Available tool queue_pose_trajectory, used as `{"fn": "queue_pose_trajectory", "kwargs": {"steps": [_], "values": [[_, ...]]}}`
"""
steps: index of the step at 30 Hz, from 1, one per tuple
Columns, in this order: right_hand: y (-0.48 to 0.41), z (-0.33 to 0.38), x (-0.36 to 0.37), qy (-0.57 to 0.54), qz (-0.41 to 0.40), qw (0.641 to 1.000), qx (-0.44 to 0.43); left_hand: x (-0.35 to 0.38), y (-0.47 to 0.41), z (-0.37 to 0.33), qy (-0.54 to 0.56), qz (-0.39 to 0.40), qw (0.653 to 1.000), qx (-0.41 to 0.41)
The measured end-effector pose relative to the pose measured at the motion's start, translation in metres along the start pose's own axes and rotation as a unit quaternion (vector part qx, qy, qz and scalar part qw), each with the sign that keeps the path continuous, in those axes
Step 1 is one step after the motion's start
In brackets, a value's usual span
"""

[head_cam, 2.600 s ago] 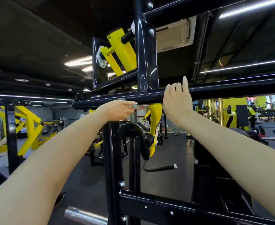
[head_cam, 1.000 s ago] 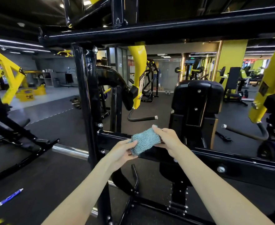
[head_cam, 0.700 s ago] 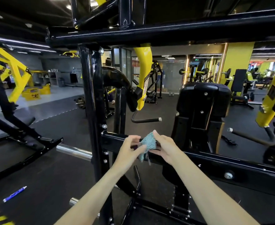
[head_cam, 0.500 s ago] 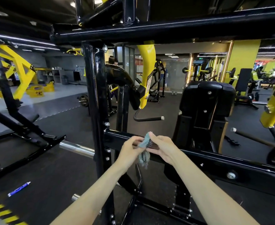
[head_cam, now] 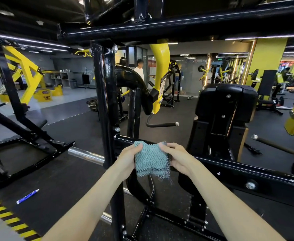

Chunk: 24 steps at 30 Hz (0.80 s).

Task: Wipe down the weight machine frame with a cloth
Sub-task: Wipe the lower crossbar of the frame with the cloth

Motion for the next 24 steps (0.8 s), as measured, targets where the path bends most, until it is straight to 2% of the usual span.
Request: {"fn": "queue_pose_trajectory", "kwargs": {"steps": [2, 4, 7, 9, 11, 14, 17, 18, 20, 21, 22, 23, 24], "values": [[0.004, -0.003, 0.007, -0.039, 0.016, 0.999, 0.008, -0.004, 0.001, 0.001, 0.004, -0.011, 1.0, 0.004], [0.005, -0.004, 0.012, -0.031, 0.017, 0.999, -0.001, -0.01, 0.001, 0.004, -0.02, -0.031, 0.999, -0.008], [0.0, -0.008, 0.01, 0.029, -0.012, 0.999, -0.015, -0.015, 0.004, 0.011, -0.057, -0.055, 0.996, -0.051], [-0.004, -0.008, 0.006, 0.076, -0.04, 0.996, -0.022, -0.014, 0.007, 0.019, -0.007, -0.045, 0.994, -0.096], [-0.003, -0.006, 0.006, 0.103, -0.035, 0.994, -0.029, -0.016, 0.01, 0.025, 0.015, -0.028, 0.991, -0.133], [0.004, -0.013, 0.012, 0.181, 0.022, 0.983, -0.018, -0.014, 0.024, 0.026, -0.113, 0.023, 0.98, -0.162], [0.005, -0.027, 0.015, 0.341, 0.014, 0.94, -0.025, -0.014, 0.032, 0.028, -0.256, 0.021, 0.954, -0.152], [0.004, -0.03, 0.016, 0.385, 0.005, 0.922, -0.036, -0.016, 0.032, 0.027, -0.312, 0.004, 0.941, -0.129], [0.008, -0.034, 0.018, 0.448, -0.008, 0.892, -0.055, -0.019, 0.033, 0.022, -0.45, -0.04, 0.89, -0.067], [0.012, -0.034, 0.02, 0.468, -0.014, 0.881, -0.064, -0.02, 0.034, 0.018, -0.5, -0.057, 0.863, -0.034], [0.015, -0.033, 0.021, 0.482, -0.019, 0.873, -0.078, -0.022, 0.035, 0.015, -0.52, -0.067, 0.851, -0.009], [0.017, -0.03, 0.024, 0.486, -0.022, 0.868, -0.1, -0.025, 0.037, 0.013, -0.516, -0.063, 0.855, 0.002], [0.018, -0.027, 0.025, 0.478, -0.026, 0.869, -0.123, -0.03, 0.037, 0.015, -0.479, -0.047, 0.877, -0.003]]}}
Point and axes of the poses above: each hand's wrist, its own y-axis away from the middle knuckle, its own x-axis out of the palm, z = x × y, the point moved 8 cm from there along -y, towards the middle knuckle, and after that the axes turned 4 degrees about -y, right-handed, at the moved point
